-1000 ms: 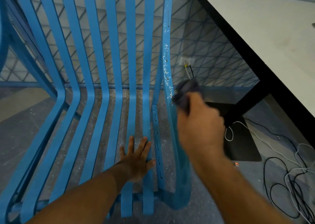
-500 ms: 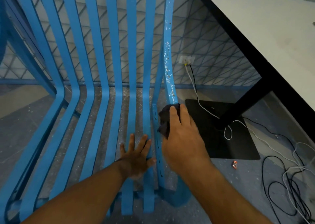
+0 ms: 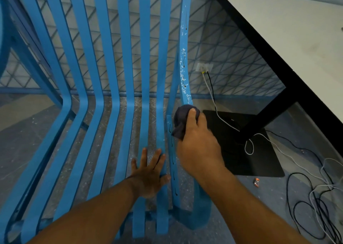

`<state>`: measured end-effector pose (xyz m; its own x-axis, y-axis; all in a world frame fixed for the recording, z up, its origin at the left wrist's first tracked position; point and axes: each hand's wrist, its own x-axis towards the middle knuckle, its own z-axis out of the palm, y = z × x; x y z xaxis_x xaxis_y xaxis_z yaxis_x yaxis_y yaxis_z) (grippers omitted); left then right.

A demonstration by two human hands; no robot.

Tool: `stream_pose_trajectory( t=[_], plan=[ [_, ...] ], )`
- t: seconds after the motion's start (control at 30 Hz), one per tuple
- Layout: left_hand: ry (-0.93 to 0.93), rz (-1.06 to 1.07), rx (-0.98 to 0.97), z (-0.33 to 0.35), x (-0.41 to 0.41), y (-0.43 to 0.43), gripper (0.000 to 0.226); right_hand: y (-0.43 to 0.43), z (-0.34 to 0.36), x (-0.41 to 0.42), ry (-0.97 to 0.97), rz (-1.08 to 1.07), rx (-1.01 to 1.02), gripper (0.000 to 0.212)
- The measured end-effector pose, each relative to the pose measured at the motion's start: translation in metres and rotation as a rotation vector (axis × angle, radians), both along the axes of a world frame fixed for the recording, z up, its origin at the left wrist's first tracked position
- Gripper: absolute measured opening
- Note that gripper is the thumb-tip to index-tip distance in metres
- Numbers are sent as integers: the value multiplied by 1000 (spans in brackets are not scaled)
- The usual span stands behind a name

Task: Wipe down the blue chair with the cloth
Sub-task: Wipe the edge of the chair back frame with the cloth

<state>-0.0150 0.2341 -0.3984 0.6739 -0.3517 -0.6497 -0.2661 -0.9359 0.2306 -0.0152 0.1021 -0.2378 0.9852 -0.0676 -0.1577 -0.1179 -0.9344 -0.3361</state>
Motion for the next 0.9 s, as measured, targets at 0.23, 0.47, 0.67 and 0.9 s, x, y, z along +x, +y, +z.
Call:
stream_pose_trajectory(
  t=[0.23, 0.47, 0.67, 0.9],
  plan=[
    [7, -8, -7, 2, 0, 1, 73, 12, 0, 51, 9, -192, 23, 77],
    [3, -21, -15, -1, -1, 3, 71, 6, 5, 91, -38, -293, 91, 29],
    [6, -14, -11, 0, -1, 3, 70, -2, -3, 53, -48, 0, 107, 69],
    [-3, -9, -8, -2, 1, 2, 69, 4, 2, 95, -60, -156, 137, 57]
  ],
)
